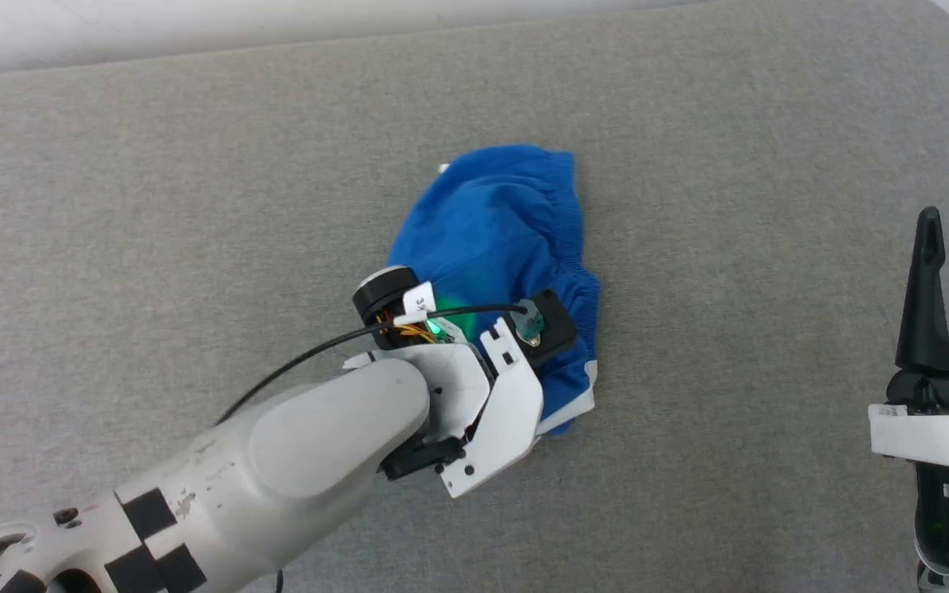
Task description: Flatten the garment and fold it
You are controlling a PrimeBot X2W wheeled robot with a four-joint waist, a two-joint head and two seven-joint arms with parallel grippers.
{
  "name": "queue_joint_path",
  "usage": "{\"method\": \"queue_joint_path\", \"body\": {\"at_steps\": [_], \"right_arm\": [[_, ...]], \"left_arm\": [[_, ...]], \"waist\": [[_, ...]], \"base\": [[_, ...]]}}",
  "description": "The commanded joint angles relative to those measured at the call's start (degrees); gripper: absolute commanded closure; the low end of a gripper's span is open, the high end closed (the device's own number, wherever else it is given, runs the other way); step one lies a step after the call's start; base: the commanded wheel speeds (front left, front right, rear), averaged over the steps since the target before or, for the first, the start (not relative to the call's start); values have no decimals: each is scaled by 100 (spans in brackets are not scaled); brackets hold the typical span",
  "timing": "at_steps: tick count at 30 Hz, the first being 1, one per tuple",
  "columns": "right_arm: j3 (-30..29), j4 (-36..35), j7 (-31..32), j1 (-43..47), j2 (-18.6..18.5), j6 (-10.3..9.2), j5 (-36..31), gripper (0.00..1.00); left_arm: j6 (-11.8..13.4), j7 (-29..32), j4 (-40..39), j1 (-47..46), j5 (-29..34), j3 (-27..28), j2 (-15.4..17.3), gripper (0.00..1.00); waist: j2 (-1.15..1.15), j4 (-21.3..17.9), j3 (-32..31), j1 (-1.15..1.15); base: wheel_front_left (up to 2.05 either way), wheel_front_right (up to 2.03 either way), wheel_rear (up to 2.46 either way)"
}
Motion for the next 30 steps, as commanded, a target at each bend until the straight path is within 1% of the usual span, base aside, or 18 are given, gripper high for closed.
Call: {"method": "queue_joint_path", "body": {"at_steps": [1,3,4,5,6,9,11,13,15,18,20,22,26,28,30], "right_arm": [[11,18,-27,-56,7,-11,-24,0],[0,42,-27,-27,7,-11,-42,0],[0,50,-27,-6,7,-11,-57,0],[-2,60,-27,19,7,-11,-70,0],[-8,69,-27,47,7,-11,-81,0],[-36,87,-27,154,7,-11,-99,0],[-41,97,-27,248,7,-11,-120,0],[-57,103,-27,342,7,-11,-143,0],[-61,106,-27,417,7,-11,-168,0],[-89,105,-27,502,7,-11,-193,0],[-116,89,-27,560,7,-11,-206,0],[-100,78,-27,610,7,-11,-229,0],[-95,68,-27,655,7,-11,-248,0],[-105,72,-27,672,7,-11,-248,0],[-97,77,-27,696,7,-11,-252,0]], "left_arm": [[-37,53,33,167,91,-47,36,100],[-37,-85,50,270,133,-47,29,100],[-37,-271,114,264,87,-47,21,99],[-37,-512,196,234,27,-47,3,12],[-37,-783,272,177,10,-48,-14,0],[-29,-1757,540,25,122,115,-92,0],[103,-2403,651,37,168,344,-184,0],[294,-2955,711,91,226,535,-244,0],[536,-3429,752,187,270,715,-266,0],[1027,-4097,787,369,406,994,-258,0],[1378,-4297,770,544,485,1241,-265,0],[1740,-4359,677,754,608,1550,-253,0],[2508,-4369,-78,1432,1219,2608,-188,0],[2824,-4370,-393,1883,1561,3128,-159,0],[3065,-4371,-658,2363,1820,3633,-188,0]], "waist": [[0,75,-50,0],[0,157,-122,0],[0,198,-169,0],[0,235,-228,0],[0,270,-285,0],[0,372,-490,0],[0,436,-636,0],[0,497,-766,0],[0,540,-867,0],[0,601,-993,0],[0,654,-1050,0],[0,694,-1090,0],[0,741,-1113,0],[0,760,-1124,0],[0,772,-1141,0]], "base": [[0,0,0],[0,0,0],[0,0,0],[0,0,0],[0,0,0],[0,0,0],[0,0,0],[0,0,0],[0,0,0],[0,0,0],[0,0,0],[0,0,0],[0,0,0],[0,0,0],[0,0,0]]}}
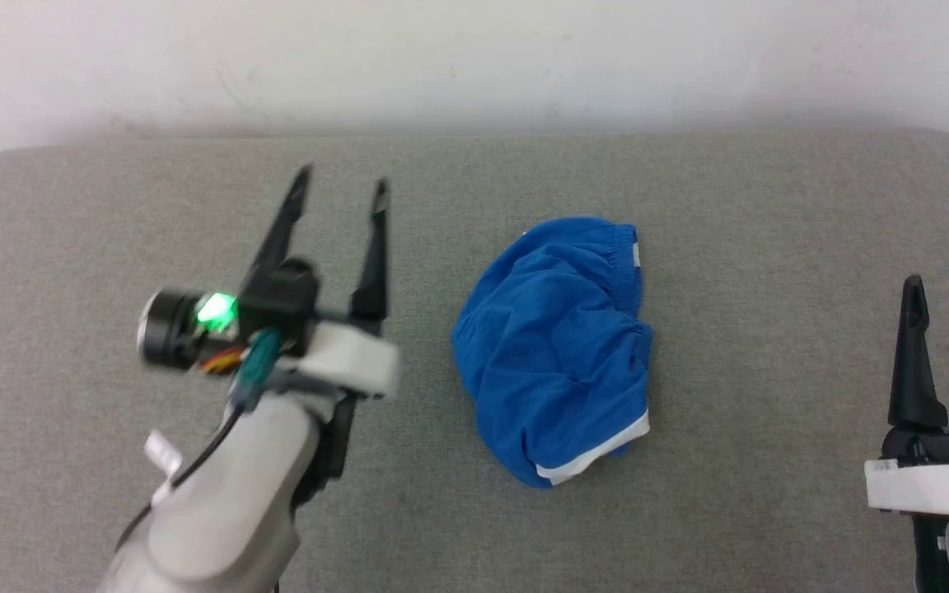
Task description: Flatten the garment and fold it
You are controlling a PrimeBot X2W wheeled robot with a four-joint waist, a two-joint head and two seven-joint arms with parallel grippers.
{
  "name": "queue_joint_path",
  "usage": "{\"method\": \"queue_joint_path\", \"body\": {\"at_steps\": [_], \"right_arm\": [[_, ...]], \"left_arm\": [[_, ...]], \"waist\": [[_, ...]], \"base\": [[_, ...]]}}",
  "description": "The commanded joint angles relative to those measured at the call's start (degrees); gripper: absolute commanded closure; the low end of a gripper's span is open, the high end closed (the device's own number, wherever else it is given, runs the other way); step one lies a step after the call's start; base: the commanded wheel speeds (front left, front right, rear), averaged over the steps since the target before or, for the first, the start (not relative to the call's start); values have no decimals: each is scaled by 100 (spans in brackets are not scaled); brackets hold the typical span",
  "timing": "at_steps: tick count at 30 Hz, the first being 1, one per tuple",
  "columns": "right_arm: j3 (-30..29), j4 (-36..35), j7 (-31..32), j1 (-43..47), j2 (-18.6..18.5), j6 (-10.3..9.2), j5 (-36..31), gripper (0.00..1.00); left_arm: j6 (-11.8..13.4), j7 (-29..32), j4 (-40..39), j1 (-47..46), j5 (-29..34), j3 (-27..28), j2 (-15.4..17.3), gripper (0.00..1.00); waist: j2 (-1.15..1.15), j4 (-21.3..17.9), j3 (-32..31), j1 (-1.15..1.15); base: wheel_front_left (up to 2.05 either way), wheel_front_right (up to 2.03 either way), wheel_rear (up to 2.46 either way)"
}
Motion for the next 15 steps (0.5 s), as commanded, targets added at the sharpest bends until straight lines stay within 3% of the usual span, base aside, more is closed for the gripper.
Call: {"method": "queue_joint_path", "body": {"at_steps": [1,5,8,15], "right_arm": [[-5,-13,-27,103,6,-11,-43,0],[21,15,-27,151,6,-11,-52,0],[47,52,-27,199,6,-11,-65,0],[129,187,-27,363,6,-11,-33,0]], "left_arm": [[132,-26,-161,370,196,289,-19,0],[215,-26,-536,1210,646,1097,-167,0],[118,-26,-765,1757,919,1592,-332,0],[-585,-27,-1054,2728,1389,2217,-711,0]], "waist": [[0,12,-22,1],[0,10,-72,1],[0,-2,-125,1],[0,-4,-271,1]], "base": [[0,0,0],[0,0,0],[0,0,0],[0,0,0]]}}
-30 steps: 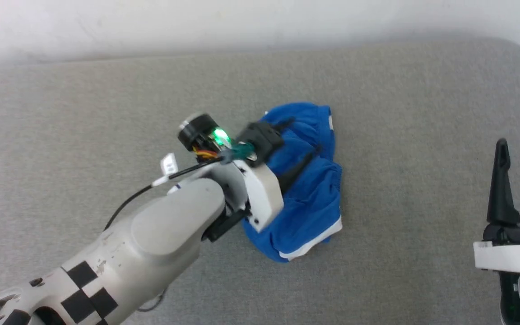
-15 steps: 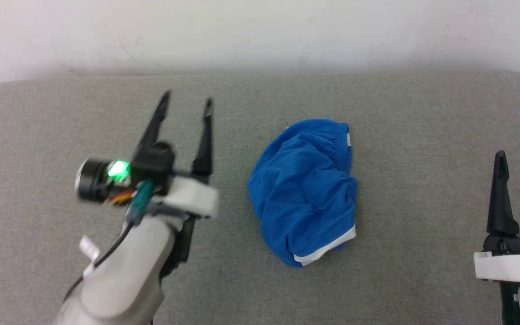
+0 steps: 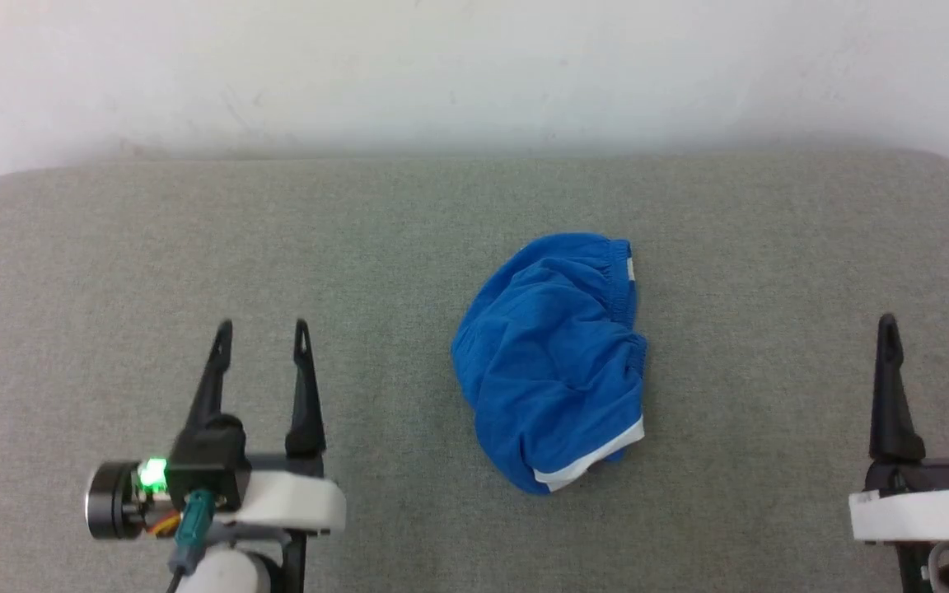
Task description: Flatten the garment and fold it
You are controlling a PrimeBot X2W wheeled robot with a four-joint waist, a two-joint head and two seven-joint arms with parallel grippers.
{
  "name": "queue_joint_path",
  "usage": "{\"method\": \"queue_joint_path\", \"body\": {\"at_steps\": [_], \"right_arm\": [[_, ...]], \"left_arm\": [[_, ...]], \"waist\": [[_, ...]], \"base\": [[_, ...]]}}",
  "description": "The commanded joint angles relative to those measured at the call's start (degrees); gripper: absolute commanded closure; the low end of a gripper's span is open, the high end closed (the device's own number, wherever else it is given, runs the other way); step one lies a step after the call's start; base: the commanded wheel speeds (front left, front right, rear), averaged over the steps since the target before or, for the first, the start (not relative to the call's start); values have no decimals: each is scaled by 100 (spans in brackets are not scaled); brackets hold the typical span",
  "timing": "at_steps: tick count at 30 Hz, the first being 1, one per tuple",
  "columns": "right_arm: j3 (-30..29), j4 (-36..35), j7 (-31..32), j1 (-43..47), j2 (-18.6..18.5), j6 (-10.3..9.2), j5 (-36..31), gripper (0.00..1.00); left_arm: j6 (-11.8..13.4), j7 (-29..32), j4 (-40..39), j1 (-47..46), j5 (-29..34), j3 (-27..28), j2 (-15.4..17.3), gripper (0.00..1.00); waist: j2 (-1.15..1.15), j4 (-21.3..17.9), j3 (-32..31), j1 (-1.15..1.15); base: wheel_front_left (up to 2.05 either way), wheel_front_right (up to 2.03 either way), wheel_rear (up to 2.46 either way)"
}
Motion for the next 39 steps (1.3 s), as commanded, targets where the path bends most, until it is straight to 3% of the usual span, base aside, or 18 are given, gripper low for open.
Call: {"method": "queue_joint_path", "body": {"at_steps": [1,6,12,16,20,24,30,34,39], "right_arm": [[51,46,-27,111,7,-11,-23,0],[70,-5,-27,-2,7,-11,-57,0],[336,-350,-27,-938,-17,-11,-522,0],[888,-144,-27,-1416,-410,-11,-563,0],[2364,717,-27,-2018,-1363,-11,-398,0],[3899,1713,463,-2758,-2181,-11,365,0],[5872,2070,2234,-3770,-3091,-11,2269,0],[6653,2169,3442,-4274,-3417,-11,3400,0],[7325,2484,4061,-4700,-3412,-11,4196,0]], "left_arm": [[-147,-25,-17,179,109,114,-87,0],[-465,-26,42,366,402,336,-313,0],[-652,-26,42,306,625,562,-493,0],[-706,-26,29,316,694,642,-556,0],[-737,-26,47,402,739,761,-623,0],[-776,-26,53,447,758,828,-702,0],[-830,-26,26,439,794,891,-789,0],[-866,-26,10,376,794,938,-836,0],[-894,-26,0,213,792,916,-908,0]], "waist": [[0,18,-62,0],[0,89,-114,0],[0,174,-92,0],[0,188,-89,0],[0,159,-99,0],[0,193,-93,0],[0,272,36,0],[0,355,188,0],[0,542,421,0]], "base": [[0,0,0],[0,0,0],[0,0,0],[0,0,0],[0,0,0],[0,0,0],[0,0,0],[0,0,0],[0,0,0]]}}
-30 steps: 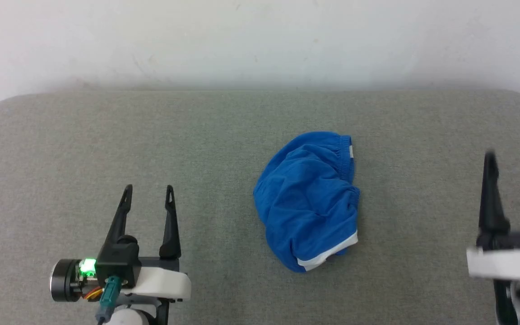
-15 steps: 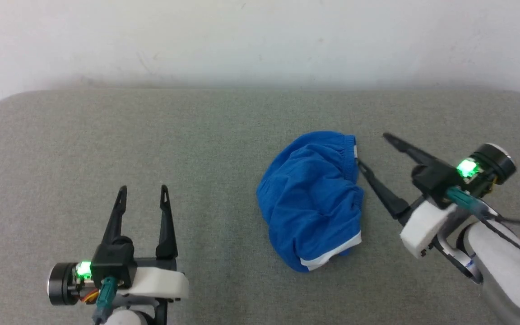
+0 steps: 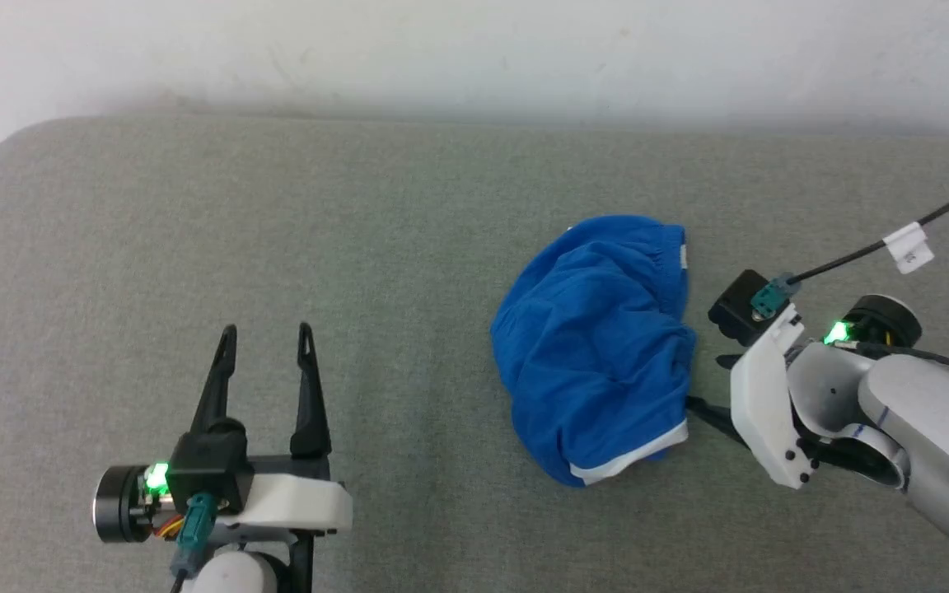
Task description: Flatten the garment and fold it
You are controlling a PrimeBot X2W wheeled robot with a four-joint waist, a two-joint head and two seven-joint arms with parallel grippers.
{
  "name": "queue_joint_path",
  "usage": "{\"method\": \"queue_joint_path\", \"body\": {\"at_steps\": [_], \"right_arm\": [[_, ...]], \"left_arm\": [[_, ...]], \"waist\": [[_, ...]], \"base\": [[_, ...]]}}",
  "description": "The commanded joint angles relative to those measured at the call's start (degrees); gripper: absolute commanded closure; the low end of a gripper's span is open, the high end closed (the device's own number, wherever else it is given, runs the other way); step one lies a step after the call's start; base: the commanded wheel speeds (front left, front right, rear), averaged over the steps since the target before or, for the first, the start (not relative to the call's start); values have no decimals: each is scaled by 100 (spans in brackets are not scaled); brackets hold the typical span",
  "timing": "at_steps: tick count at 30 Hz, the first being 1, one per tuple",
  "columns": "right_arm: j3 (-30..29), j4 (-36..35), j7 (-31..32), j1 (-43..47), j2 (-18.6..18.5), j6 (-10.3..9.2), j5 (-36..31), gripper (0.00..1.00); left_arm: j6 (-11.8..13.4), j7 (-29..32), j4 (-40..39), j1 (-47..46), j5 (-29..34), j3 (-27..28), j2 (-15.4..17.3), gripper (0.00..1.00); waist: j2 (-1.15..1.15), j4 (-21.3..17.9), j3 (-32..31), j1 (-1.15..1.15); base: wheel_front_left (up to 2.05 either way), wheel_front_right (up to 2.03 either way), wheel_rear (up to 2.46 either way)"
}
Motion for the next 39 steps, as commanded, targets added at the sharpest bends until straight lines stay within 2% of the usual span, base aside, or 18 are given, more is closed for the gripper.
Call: {"method": "queue_joint_path", "body": {"at_steps": [1,12,13,15,20,24,27,31,34,39], "right_arm": [[81,86,19,-109,83,-12,99,0],[925,1397,-97,-1,841,-12,647,0],[958,1424,-128,26,865,-12,644,50],[990,1429,-342,0,866,-12,628,100],[1012,1259,-1421,-286,524,-12,326,100],[856,916,-2282,-331,16,-12,172,100],[608,640,-2669,-120,-358,-12,166,100],[244,490,-2871,483,-773,-12,231,100],[59,712,-2815,978,-997,-12,74,100],[-296,1277,-2637,1782,-842,-12,143,100]], "left_arm": [[-28,-26,-20,-108,30,-5,-25,0],[1,-26,46,-236,-13,-60,-100,0],[7,-26,52,-221,-15,-43,-102,0],[21,-26,62,-166,-18,10,-105,0],[-29,-26,118,-50,14,61,-109,0],[-49,-26,127,15,32,80,-112,0],[-57,-26,117,71,37,90,-114,0],[-86,-26,119,115,56,62,-115,0],[-97,-26,108,133,69,47,-116,0],[-116,-26,115,156,92,35,-117,0]], "waist": [[0,152,163,-1],[0,420,390,-1],[0,402,374,-1],[0,329,324,-1],[0,110,137,-1],[0,-58,-15,-1],[0,-184,-101,-1],[0,-266,-157,-1],[0,-291,-161,-1],[0,-306,-166,-1]], "base": [[0,0,0],[0,0,0],[0,0,0],[0,0,0],[0,0,0],[0,0,0],[0,0,0],[0,0,0],[0,0,0],[0,0,0]]}}
